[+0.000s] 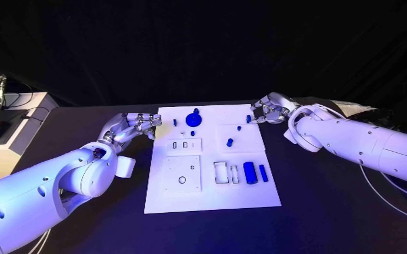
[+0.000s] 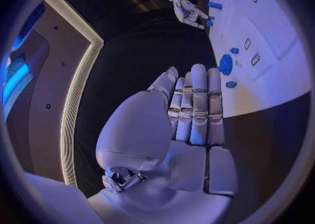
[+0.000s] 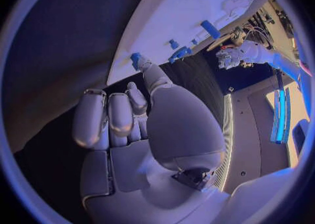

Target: Assemble the parts on the task board

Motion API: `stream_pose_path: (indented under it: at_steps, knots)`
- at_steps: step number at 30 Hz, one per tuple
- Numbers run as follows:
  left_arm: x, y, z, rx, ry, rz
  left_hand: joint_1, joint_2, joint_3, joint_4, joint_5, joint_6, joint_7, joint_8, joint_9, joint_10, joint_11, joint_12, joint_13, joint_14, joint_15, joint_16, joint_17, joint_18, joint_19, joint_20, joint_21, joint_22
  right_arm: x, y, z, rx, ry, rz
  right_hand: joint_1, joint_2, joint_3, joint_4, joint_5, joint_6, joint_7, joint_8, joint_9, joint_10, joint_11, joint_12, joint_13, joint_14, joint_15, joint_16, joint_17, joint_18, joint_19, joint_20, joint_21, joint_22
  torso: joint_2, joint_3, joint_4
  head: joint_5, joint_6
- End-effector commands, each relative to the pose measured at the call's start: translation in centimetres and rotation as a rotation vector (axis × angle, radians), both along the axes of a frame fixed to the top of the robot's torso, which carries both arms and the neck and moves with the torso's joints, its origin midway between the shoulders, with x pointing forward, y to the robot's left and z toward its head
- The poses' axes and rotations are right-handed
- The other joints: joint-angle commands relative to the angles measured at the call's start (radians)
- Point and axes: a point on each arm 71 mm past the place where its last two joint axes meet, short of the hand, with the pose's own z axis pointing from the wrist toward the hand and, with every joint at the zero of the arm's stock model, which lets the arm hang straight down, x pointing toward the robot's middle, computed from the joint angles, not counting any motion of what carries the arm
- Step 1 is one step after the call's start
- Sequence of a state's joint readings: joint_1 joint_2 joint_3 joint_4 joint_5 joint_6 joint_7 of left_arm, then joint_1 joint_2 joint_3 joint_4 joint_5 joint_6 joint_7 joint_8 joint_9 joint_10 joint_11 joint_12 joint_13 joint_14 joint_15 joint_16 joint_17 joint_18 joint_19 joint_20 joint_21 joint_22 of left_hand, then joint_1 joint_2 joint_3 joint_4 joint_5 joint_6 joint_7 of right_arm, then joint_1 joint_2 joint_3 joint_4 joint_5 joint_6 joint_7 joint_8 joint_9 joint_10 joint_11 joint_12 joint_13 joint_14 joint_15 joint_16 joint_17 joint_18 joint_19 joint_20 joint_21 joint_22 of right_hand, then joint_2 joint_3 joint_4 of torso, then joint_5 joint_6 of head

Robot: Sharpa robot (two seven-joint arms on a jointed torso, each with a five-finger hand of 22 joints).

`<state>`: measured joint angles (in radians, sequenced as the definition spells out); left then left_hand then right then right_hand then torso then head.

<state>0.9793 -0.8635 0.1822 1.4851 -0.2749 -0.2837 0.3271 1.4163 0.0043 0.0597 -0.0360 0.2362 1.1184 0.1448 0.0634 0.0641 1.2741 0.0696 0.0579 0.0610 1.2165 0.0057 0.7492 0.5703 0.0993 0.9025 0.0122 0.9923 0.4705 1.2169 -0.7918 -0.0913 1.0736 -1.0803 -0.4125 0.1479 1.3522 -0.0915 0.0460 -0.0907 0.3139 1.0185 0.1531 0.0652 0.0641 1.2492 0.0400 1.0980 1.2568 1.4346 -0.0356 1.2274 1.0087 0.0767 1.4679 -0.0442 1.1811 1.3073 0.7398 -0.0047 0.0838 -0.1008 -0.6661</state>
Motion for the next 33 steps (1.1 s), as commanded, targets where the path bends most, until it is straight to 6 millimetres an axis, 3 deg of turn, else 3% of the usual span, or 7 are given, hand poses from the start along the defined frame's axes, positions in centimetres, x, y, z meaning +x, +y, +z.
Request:
stream_pose_path:
  at_steps: [1,13,33]
  knots:
    - [-0.1,-0.2,0.1,-0.010,-0.013,-0.019,-0.001,-0.005,0.003,0.002,0.001,-0.008,-0.001,0.002,0.001,-0.006,0.002,0.004,0.002,-0.007,-0.003,0.002,-0.001,0.018,-0.007,0.000,0.003,-0.001,0.0,0.3,-0.3,-0.016,0.023,0.011,-0.002,-0.004,0.001,0.006,0.006,0.006,-0.002,0.000,0.001,0.001,-0.001,0.006,0.002,0.004,-0.002,-0.003,0.002,0.006,0.037,-0.004,0.005,0.165,0.000,-0.0002,-0.0002,-0.001,-0.003]
    - [-0.1,-0.2,0.1,-0.009,-0.011,-0.018,0.000,-0.005,0.004,0.002,0.001,-0.008,0.000,0.002,0.001,-0.006,0.002,0.004,0.002,-0.008,-0.003,0.002,-0.001,0.018,-0.007,0.000,0.003,-0.001,0.1,0.6,-0.8,-0.021,0.048,0.014,-0.002,-0.003,0.002,0.010,0.006,0.014,-0.004,0.000,0.001,0.003,-0.002,0.009,0.004,0.005,-0.003,-0.002,0.004,0.005,0.038,-0.005,0.007,0.165,-0.001,0.0008,-0.0004,0.000,-0.005]
    - [-0.1,-0.1,0.1,-0.007,-0.009,-0.017,0.000,-0.005,0.004,0.002,0.001,-0.008,0.000,0.002,0.001,-0.006,0.002,0.004,0.002,-0.008,-0.003,0.002,-0.001,0.018,-0.007,0.000,0.003,-0.001,0.5,1.3,-1.4,-0.027,0.068,0.010,-0.031,0.047,0.042,-0.017,0.003,0.056,-0.016,0.000,0.001,0.019,-0.012,0.020,0.020,0.007,-0.012,-0.002,0.010,0.001,0.039,-0.015,0.012,0.166,0.000,0.0017,0.0000,0.001,-0.004]
